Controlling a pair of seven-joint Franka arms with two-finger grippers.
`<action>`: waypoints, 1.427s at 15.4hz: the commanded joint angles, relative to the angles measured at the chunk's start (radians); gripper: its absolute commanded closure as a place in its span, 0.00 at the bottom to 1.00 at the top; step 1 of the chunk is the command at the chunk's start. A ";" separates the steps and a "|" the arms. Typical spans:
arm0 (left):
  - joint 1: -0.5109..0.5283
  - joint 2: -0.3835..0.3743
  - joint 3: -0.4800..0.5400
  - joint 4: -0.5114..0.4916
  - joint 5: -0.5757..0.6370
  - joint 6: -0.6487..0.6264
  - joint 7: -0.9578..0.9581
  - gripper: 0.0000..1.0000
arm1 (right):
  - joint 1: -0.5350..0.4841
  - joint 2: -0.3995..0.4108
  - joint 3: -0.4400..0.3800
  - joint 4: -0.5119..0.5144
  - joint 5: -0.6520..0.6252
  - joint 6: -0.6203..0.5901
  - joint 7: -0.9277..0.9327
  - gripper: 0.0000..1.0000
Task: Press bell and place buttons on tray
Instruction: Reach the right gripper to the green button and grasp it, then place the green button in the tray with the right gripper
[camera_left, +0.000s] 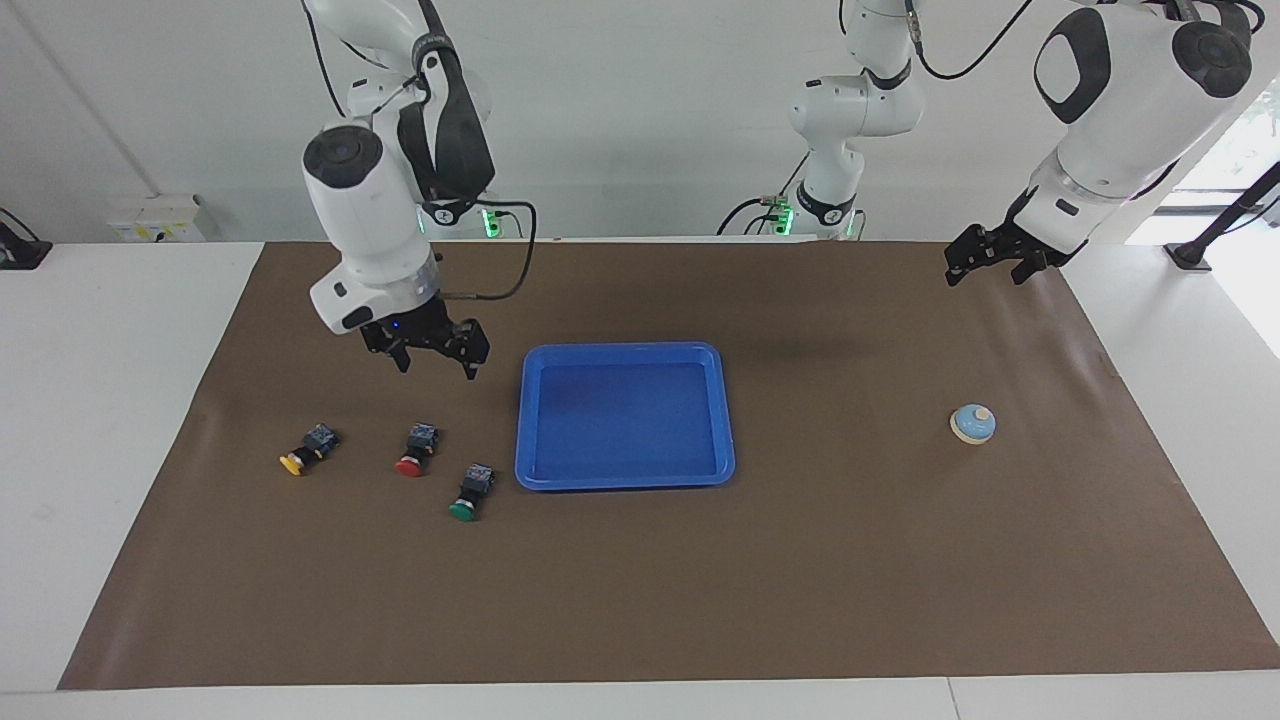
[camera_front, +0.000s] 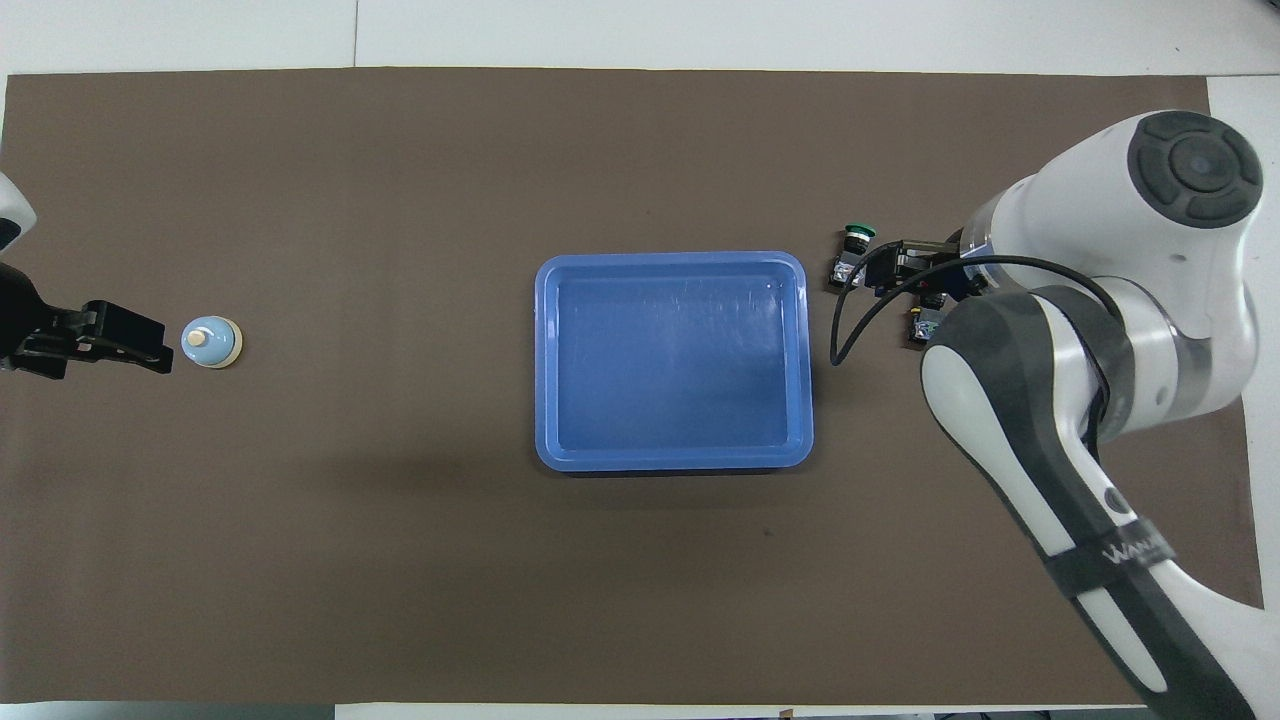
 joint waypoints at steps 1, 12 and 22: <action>0.029 -0.016 -0.011 -0.016 -0.009 -0.007 -0.010 0.00 | 0.001 0.036 0.005 -0.059 -0.030 0.127 0.013 0.00; 0.023 -0.009 -0.037 0.007 -0.009 -0.025 -0.010 0.00 | 0.003 0.214 0.005 -0.042 -0.043 0.323 0.029 0.00; 0.029 -0.019 -0.037 -0.002 -0.003 -0.010 -0.004 0.00 | 0.007 0.280 0.005 -0.042 -0.043 0.426 0.051 0.40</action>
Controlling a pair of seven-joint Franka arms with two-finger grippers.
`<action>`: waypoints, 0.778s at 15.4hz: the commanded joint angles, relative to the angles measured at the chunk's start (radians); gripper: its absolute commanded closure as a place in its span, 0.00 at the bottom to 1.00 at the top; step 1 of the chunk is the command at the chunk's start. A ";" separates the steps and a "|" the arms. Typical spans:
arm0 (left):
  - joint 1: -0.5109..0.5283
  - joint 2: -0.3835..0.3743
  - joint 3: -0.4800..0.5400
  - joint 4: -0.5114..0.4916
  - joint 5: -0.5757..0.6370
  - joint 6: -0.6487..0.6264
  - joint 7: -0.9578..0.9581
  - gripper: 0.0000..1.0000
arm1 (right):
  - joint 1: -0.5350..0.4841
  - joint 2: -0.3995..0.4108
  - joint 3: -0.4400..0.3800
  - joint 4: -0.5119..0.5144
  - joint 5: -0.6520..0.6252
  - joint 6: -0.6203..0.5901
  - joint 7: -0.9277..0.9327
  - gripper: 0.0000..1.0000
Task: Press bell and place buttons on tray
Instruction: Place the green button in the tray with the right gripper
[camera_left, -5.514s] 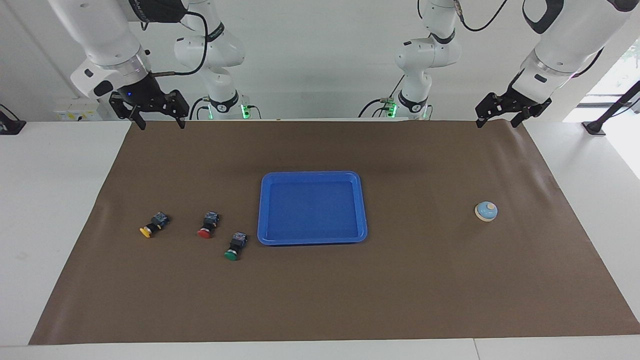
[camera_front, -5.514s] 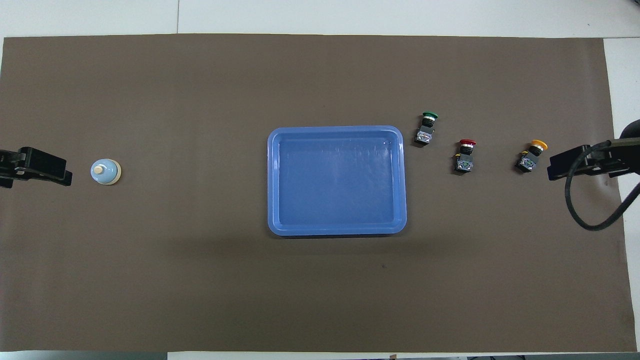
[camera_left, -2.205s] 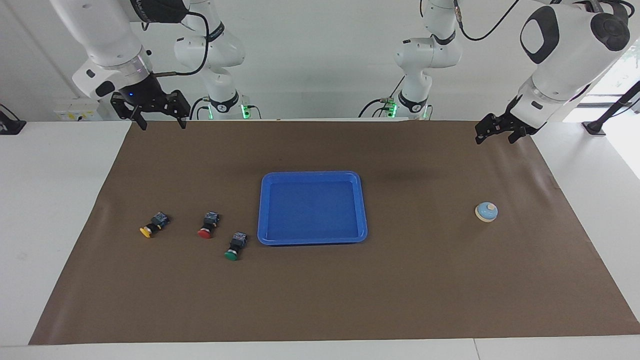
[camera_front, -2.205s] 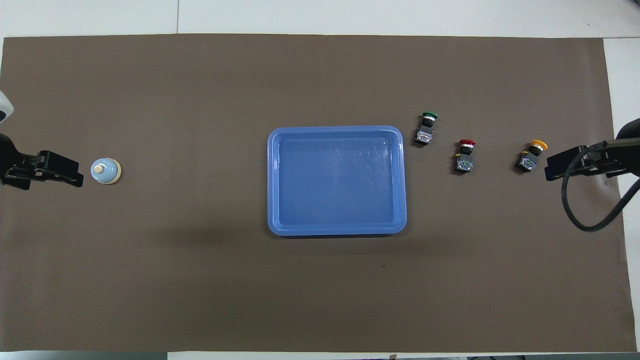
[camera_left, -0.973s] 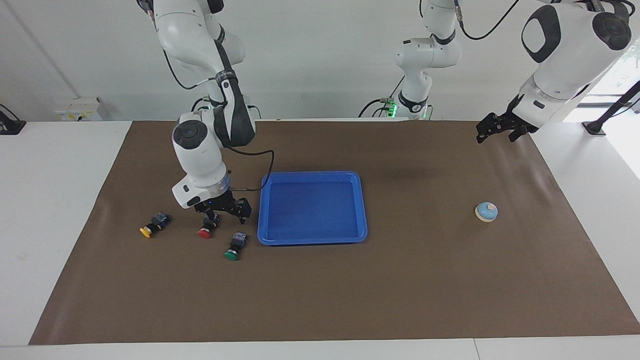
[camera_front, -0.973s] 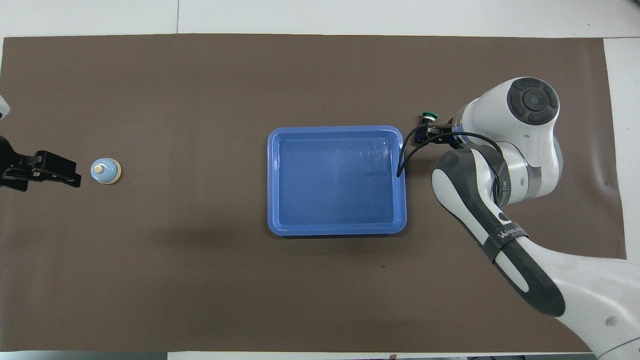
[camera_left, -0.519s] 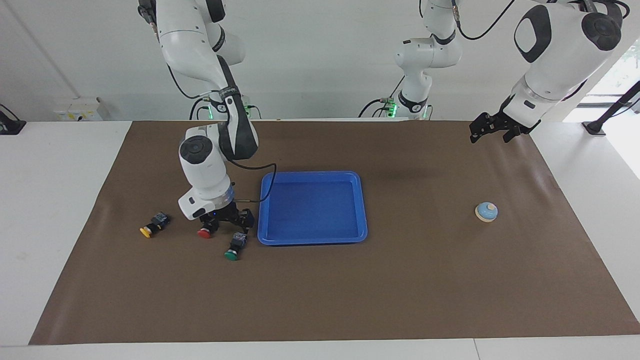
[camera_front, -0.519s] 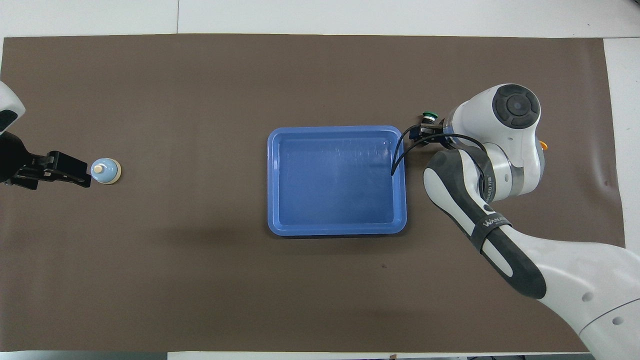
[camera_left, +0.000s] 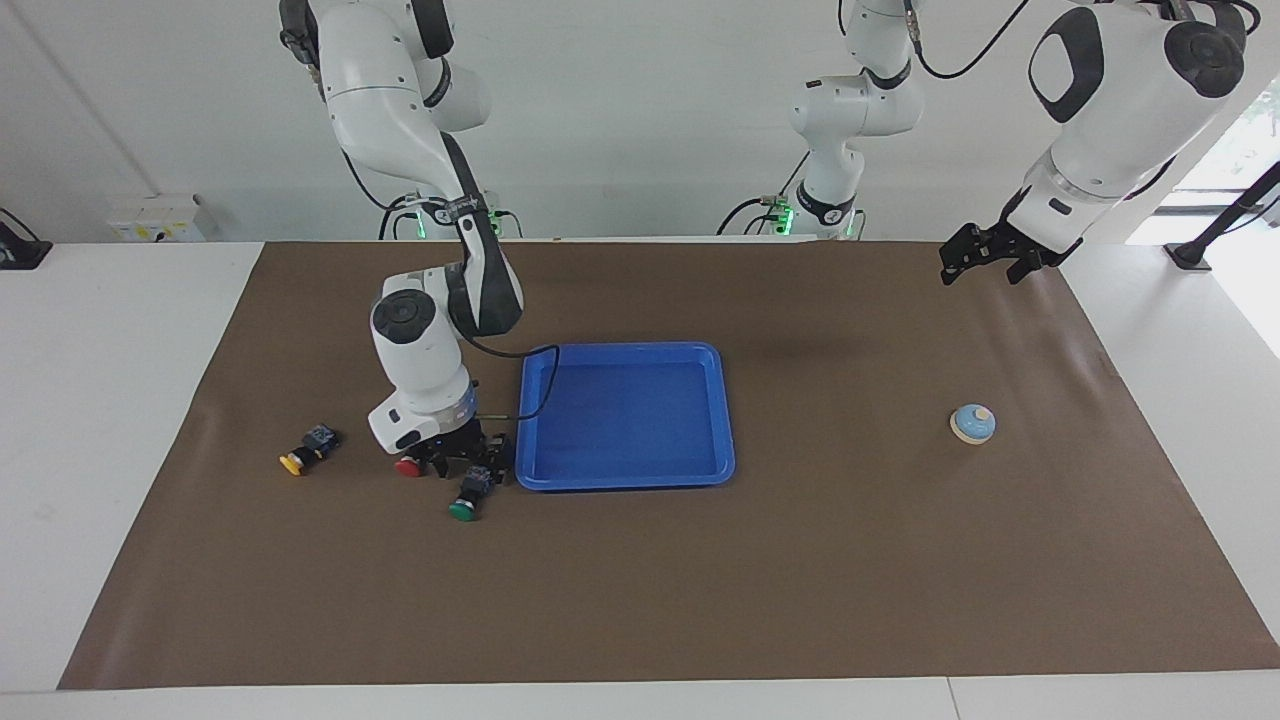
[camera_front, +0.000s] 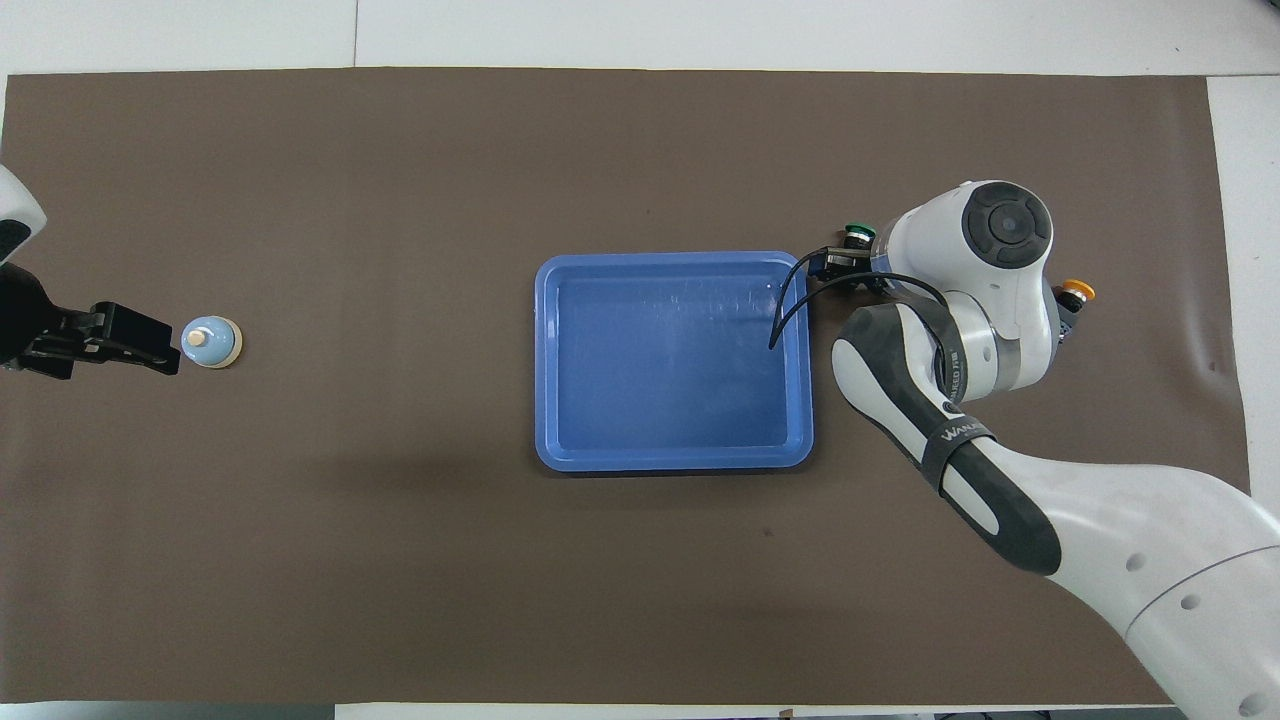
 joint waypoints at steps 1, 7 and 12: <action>0.010 -0.015 -0.004 -0.002 -0.002 -0.006 -0.004 0.00 | -0.002 0.011 0.004 0.005 -0.020 0.016 0.033 0.70; 0.010 -0.017 -0.004 -0.002 -0.002 -0.006 -0.004 0.00 | 0.001 0.006 0.005 0.049 -0.020 -0.054 0.047 1.00; 0.010 -0.017 -0.004 -0.002 -0.002 -0.006 -0.005 0.00 | 0.107 -0.006 0.002 0.227 -0.019 -0.324 0.094 1.00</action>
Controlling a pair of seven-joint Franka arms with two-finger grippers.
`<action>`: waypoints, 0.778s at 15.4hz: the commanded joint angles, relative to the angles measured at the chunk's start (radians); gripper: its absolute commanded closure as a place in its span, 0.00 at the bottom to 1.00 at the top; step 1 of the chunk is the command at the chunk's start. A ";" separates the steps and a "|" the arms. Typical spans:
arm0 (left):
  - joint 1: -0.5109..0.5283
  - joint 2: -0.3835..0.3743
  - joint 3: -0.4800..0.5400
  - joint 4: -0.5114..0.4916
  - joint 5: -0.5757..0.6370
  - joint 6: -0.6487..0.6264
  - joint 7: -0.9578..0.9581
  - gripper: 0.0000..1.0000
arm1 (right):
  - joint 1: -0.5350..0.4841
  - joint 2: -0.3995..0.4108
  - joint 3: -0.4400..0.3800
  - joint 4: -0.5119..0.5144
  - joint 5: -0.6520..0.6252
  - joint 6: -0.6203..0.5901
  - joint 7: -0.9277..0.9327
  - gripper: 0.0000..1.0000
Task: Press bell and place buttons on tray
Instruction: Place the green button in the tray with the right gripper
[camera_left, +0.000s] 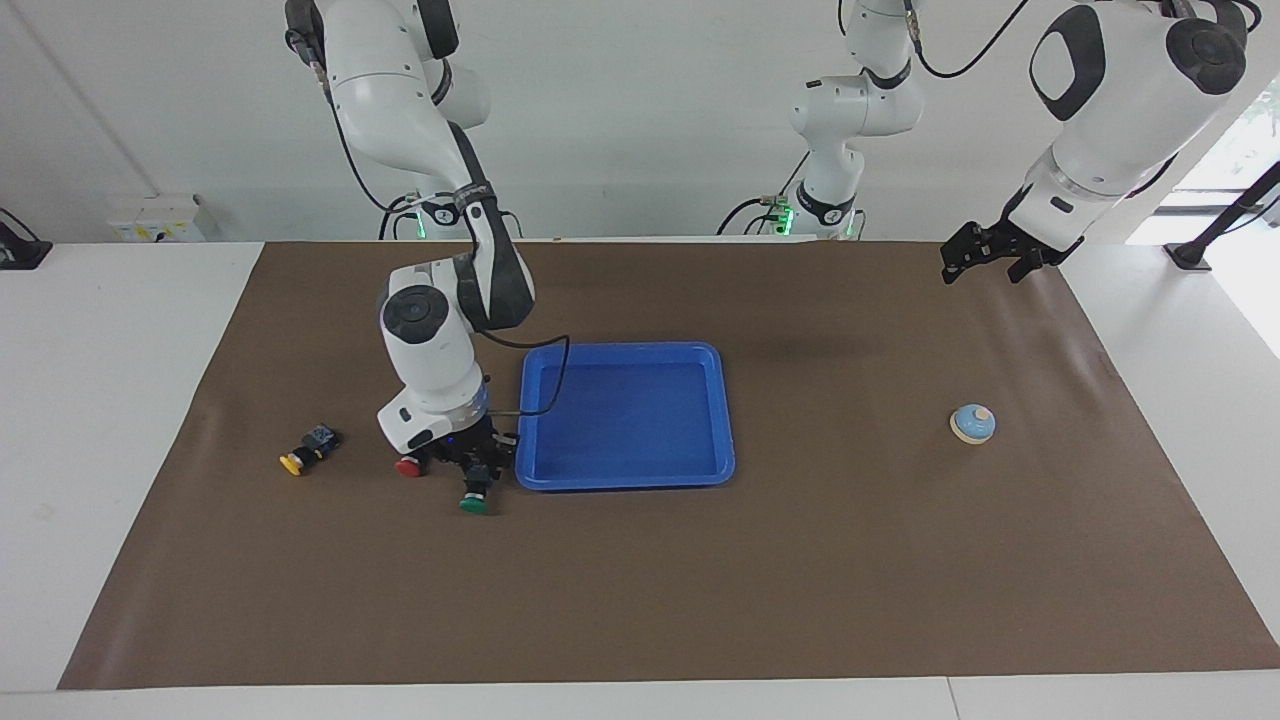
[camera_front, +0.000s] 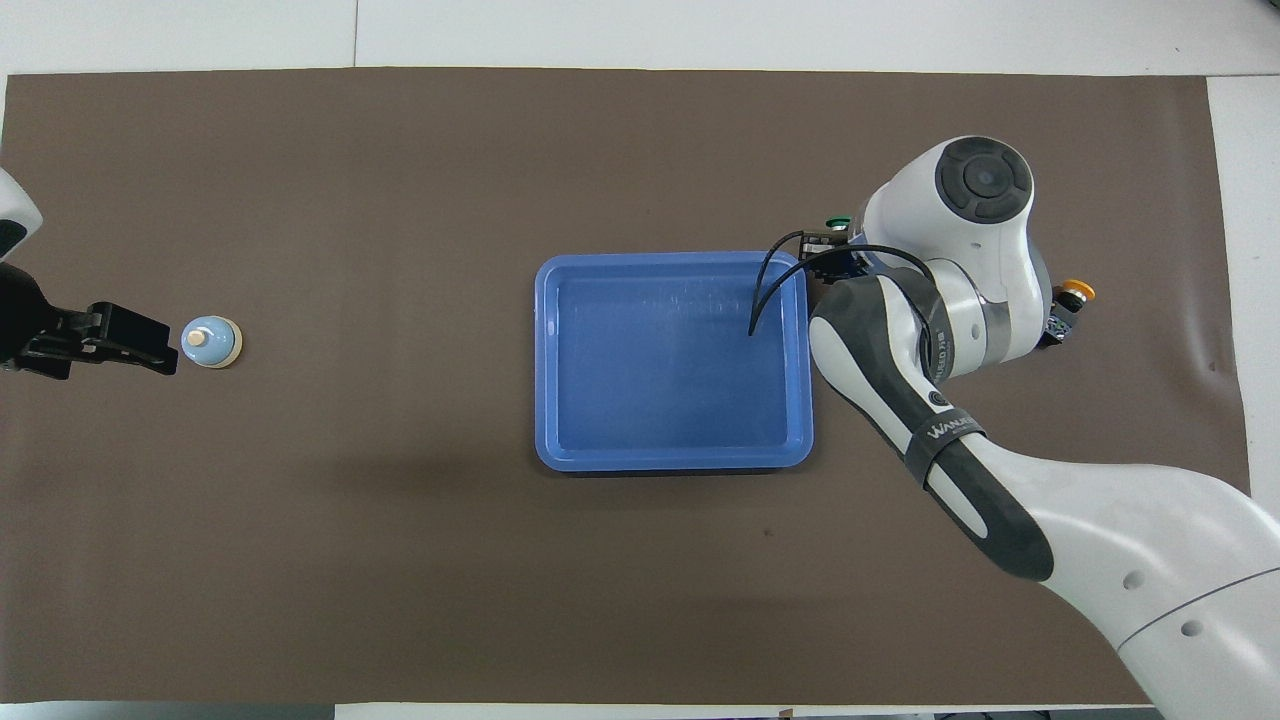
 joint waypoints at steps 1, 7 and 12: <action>0.010 -0.014 -0.004 -0.002 -0.002 -0.006 -0.004 0.00 | 0.065 -0.009 0.002 0.080 -0.020 -0.113 0.061 1.00; 0.010 -0.014 -0.004 -0.002 -0.002 -0.006 -0.005 0.00 | 0.144 -0.052 0.005 -0.036 -0.011 -0.062 0.085 1.00; 0.010 -0.014 -0.004 -0.002 -0.002 -0.006 -0.004 0.00 | 0.174 -0.086 0.010 -0.144 0.003 -0.014 0.172 1.00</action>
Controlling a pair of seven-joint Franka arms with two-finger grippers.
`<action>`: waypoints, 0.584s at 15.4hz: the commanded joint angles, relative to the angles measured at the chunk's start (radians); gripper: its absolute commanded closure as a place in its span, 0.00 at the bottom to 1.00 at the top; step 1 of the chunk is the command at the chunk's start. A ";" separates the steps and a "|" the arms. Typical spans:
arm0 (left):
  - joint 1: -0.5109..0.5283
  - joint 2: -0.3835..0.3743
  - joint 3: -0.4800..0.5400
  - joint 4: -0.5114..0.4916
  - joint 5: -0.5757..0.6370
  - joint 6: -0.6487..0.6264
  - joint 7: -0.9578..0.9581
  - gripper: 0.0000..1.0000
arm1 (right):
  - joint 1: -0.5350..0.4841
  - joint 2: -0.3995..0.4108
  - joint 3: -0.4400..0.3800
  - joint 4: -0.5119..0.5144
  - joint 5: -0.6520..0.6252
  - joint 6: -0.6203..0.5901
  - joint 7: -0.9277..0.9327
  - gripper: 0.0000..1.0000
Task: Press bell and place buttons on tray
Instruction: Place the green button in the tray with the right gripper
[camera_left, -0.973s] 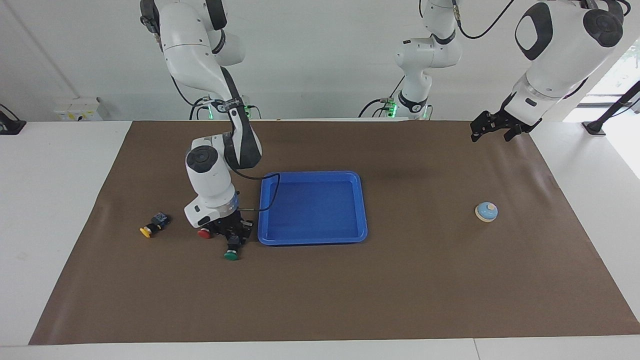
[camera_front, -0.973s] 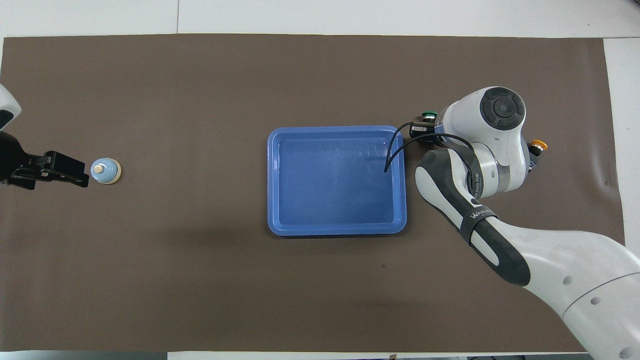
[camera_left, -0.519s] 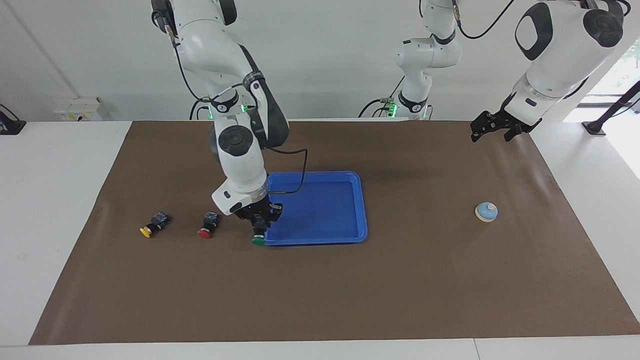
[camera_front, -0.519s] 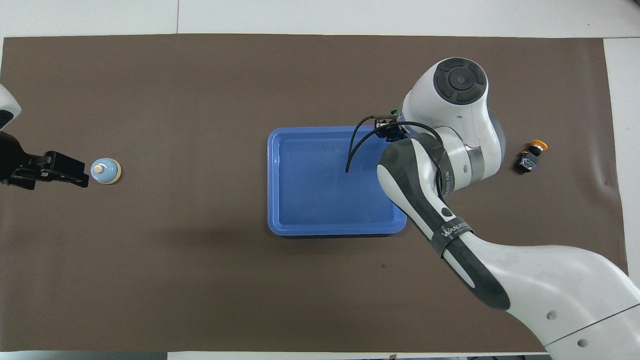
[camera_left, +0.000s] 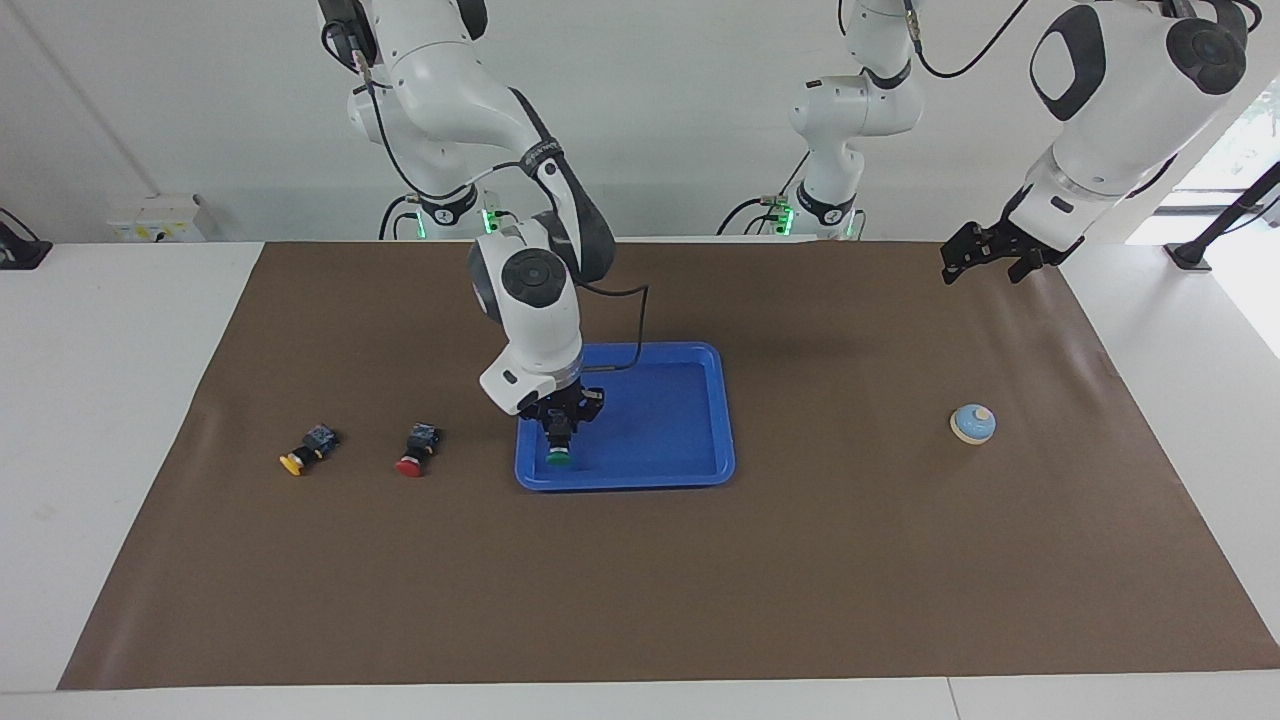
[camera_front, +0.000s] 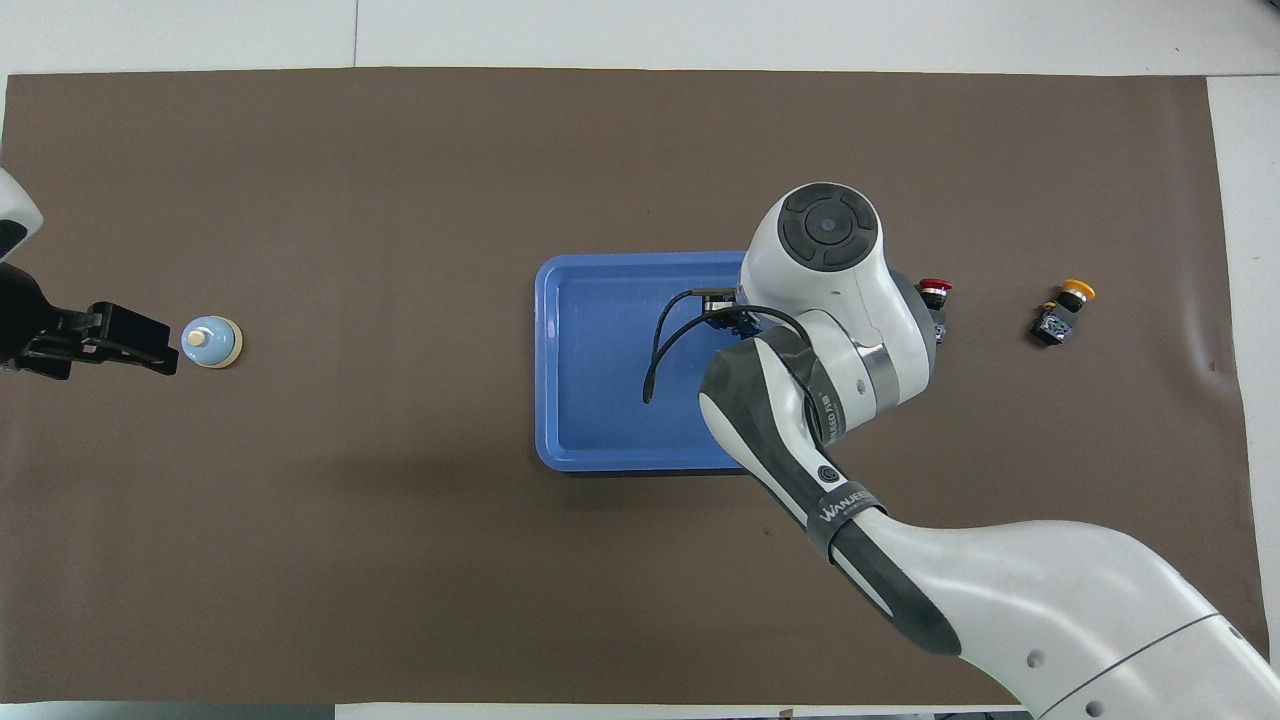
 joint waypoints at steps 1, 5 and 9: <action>0.010 -0.014 -0.004 -0.002 -0.002 -0.006 -0.004 0.00 | 0.012 -0.067 0.003 -0.137 0.003 0.101 0.060 1.00; 0.010 -0.014 -0.004 -0.002 -0.002 -0.006 -0.005 0.00 | 0.019 -0.082 0.005 -0.196 0.003 0.163 0.144 0.58; 0.010 -0.014 -0.004 -0.002 -0.002 -0.006 -0.004 0.00 | 0.006 -0.136 0.003 -0.165 0.052 0.062 0.167 0.00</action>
